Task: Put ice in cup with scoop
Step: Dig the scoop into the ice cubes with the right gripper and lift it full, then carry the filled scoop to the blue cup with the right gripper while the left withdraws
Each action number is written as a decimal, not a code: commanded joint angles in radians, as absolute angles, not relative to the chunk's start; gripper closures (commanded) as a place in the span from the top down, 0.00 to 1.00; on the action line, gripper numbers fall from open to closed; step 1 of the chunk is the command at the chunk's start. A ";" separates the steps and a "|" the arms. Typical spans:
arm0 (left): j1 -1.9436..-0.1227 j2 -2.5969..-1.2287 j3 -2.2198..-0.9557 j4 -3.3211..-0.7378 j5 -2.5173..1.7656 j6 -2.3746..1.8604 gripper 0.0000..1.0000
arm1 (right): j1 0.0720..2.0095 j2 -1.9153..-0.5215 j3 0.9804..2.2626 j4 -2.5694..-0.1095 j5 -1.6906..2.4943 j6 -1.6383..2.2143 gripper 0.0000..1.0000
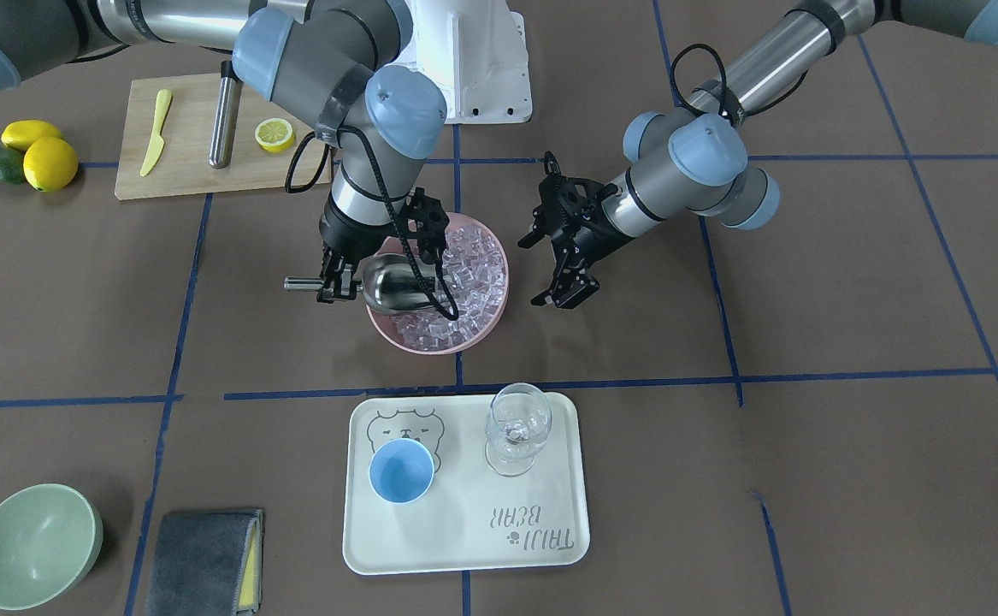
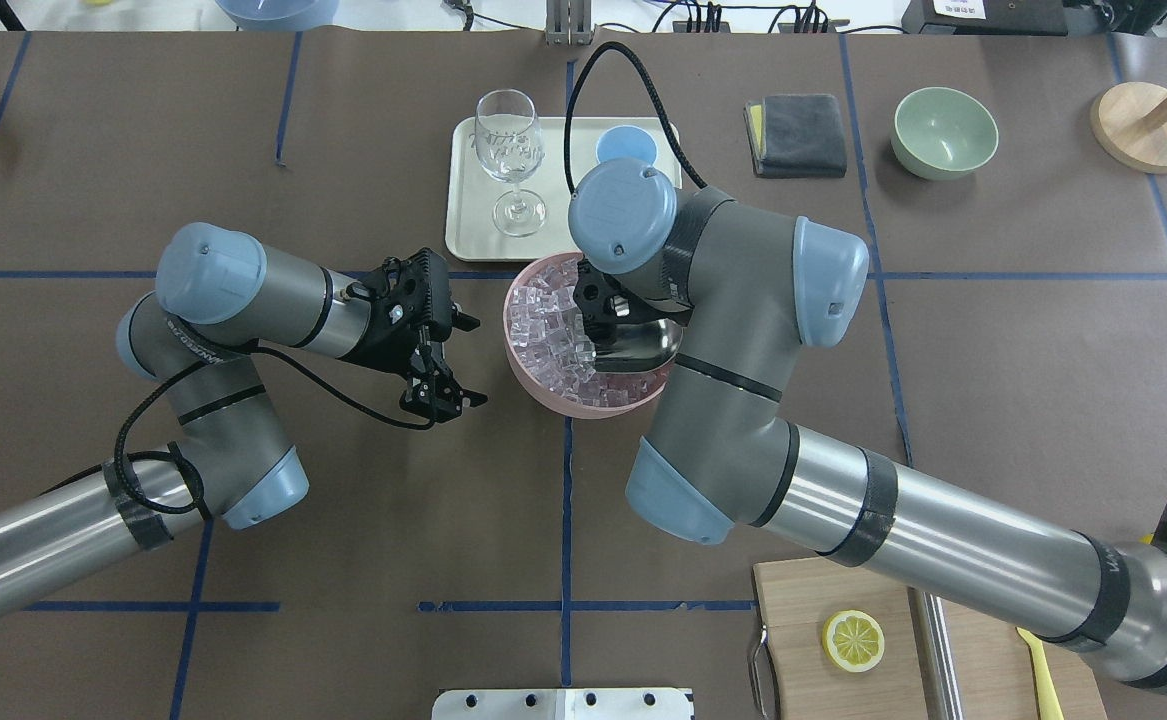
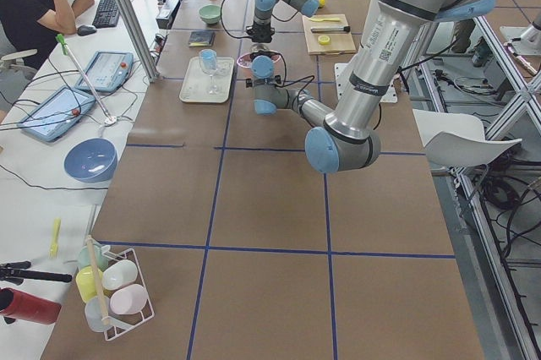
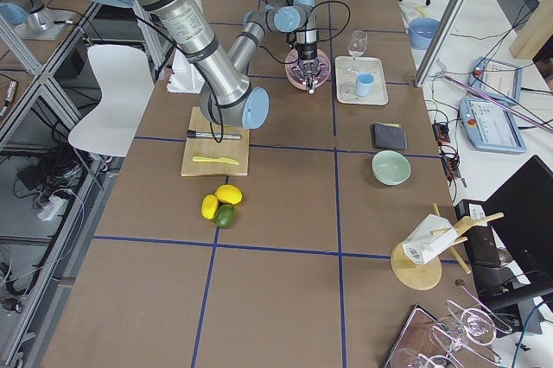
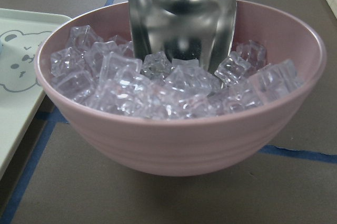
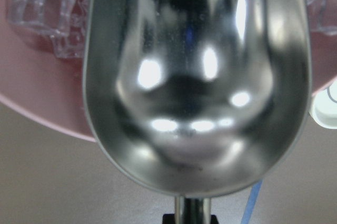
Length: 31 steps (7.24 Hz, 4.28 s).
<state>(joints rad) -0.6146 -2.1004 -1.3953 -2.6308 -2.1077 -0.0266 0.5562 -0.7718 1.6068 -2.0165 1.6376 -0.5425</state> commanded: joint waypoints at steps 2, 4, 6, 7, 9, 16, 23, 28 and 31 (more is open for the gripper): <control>-0.615 -2.102 -1.396 -2.631 -2.108 -0.026 1.00 | 0.568 -0.830 1.620 -1.840 1.707 -0.483 0.00; -0.618 -2.100 -1.394 -2.631 -2.108 -0.026 1.00 | 0.571 -0.854 1.620 -1.749 1.746 -0.453 0.00; -0.623 -2.100 -1.396 -2.631 -2.108 -0.026 1.00 | 0.571 -0.885 1.620 -1.679 1.767 -0.439 0.00; -0.624 -2.100 -1.396 -2.631 -2.108 -0.025 1.00 | 0.575 -0.887 1.621 -1.658 1.787 -0.439 0.00; -0.624 -2.100 -1.396 -2.631 -2.108 -0.026 1.00 | 0.589 -0.888 1.640 -1.660 1.808 -0.439 0.00; -0.678 -2.040 -1.408 -2.623 -2.108 -0.028 1.00 | 0.777 -0.922 1.735 -1.677 2.067 -0.437 0.00; -1.021 -1.924 -1.678 -2.031 -2.106 -0.037 1.00 | 0.937 -0.927 1.747 -1.942 2.118 -0.188 0.00; -1.218 -1.862 -1.761 -1.876 -2.105 -0.029 1.00 | 0.920 -0.835 1.574 -1.989 2.117 -0.062 0.00; -1.249 -1.858 -1.787 -1.812 -2.106 -0.029 1.00 | 0.873 -0.714 1.471 -2.095 2.115 -0.046 0.00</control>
<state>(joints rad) -1.2332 -1.8576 -1.7706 -1.8453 -2.1059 -0.0293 0.8939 -0.7603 1.5190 -2.0644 2.1165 -0.0505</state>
